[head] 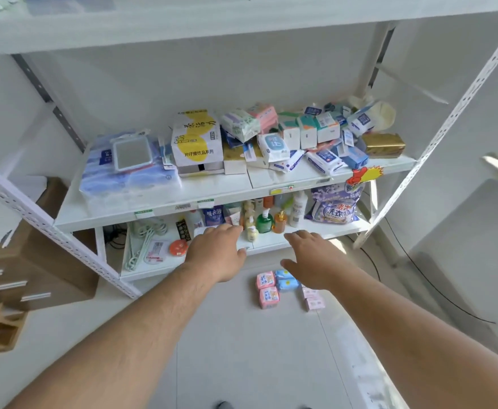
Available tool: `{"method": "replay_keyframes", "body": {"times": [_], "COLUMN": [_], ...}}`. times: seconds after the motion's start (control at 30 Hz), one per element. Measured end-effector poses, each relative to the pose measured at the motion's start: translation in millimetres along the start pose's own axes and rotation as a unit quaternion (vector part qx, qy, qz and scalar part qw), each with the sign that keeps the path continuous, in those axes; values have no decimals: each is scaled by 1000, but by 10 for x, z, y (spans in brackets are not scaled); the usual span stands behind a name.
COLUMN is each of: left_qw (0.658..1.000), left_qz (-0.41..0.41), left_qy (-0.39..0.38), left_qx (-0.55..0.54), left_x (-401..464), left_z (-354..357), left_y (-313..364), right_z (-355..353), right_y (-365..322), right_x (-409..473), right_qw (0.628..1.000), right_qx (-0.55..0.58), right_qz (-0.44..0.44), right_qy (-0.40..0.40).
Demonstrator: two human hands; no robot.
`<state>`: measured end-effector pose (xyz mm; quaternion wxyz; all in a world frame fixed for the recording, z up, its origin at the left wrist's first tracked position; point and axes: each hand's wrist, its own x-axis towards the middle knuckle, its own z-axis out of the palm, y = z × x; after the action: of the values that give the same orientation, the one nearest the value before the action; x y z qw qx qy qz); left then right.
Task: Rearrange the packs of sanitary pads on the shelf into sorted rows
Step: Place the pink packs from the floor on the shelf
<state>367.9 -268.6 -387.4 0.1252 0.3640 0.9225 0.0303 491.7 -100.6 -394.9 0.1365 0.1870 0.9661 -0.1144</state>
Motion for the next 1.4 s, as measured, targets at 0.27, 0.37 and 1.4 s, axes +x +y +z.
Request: {"method": "replay_keyframes", "body": {"times": [0.27,0.37,1.4], "left_qw": [998,997,975], "left_qz": [-19,-15,-9], "left_qy": [-52,-67,-218], "left_qx": [16,22,-41], "left_x": [48,144,2888], "left_z": [466,577,3612], "left_y": [606,705,-501], "right_z": [437,562,3245], "right_y": [803,946,1646], "right_x": [-149,-114,2789], "right_qw": [998,997,978], "right_qx": [31,42,62], "right_qz": [-3,0,40], "right_qy": [-52,-63,-196]}}
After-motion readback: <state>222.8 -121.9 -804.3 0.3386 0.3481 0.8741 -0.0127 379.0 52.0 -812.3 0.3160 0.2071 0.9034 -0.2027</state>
